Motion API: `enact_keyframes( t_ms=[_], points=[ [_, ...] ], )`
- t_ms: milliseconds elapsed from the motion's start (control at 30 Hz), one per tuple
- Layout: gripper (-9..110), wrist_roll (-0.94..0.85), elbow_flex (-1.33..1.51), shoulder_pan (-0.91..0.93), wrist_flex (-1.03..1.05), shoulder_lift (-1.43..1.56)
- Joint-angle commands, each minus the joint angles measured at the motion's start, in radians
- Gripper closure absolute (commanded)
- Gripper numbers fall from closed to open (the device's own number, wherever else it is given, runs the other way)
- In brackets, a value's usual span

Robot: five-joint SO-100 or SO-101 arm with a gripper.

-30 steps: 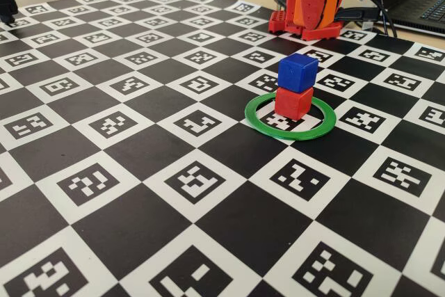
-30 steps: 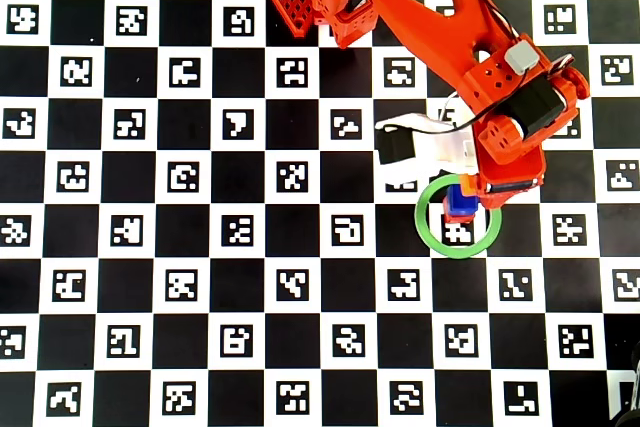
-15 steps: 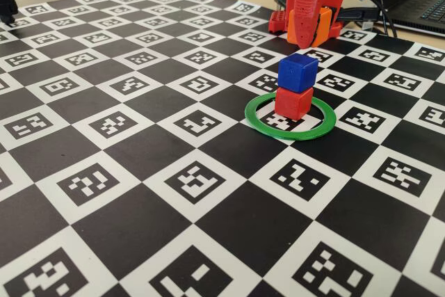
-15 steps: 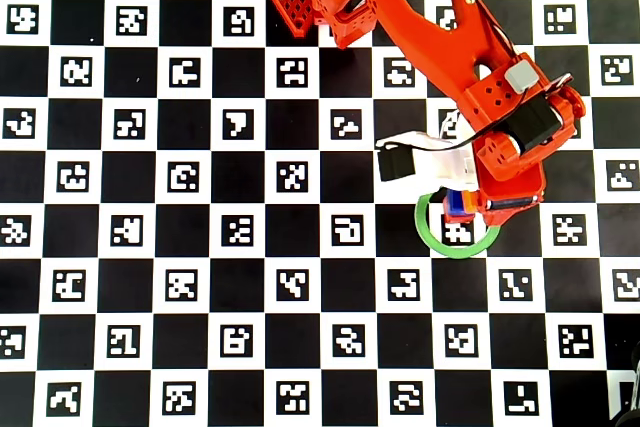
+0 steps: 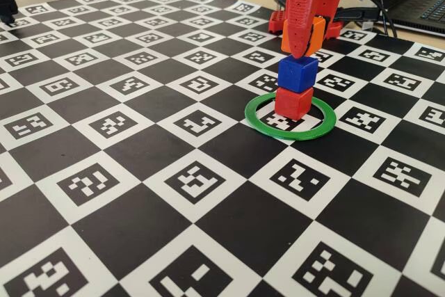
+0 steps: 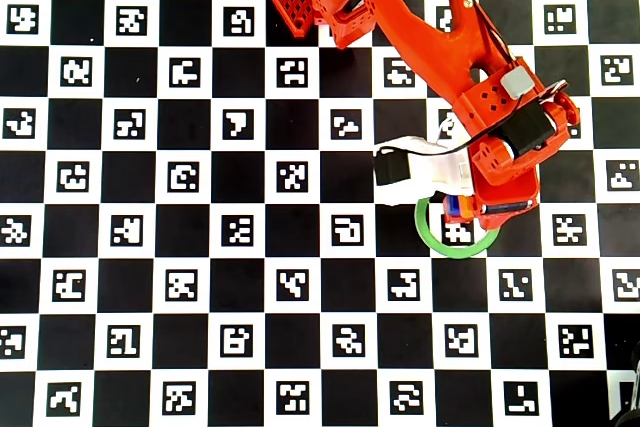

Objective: Grab the red cube then put it in the green circle then put the blue cube on top and finally the orange cube on top

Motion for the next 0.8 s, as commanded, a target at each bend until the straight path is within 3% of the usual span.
enact_keyframes(
  t_ms=[0,533,767],
  points=[
    [88,-0.003,-0.003,0.005,-0.003,0.028],
    [87,0.028,0.037,-0.006,-0.023,0.029],
    [64,0.041,0.038,-0.005,-0.020,0.031]
  ],
)
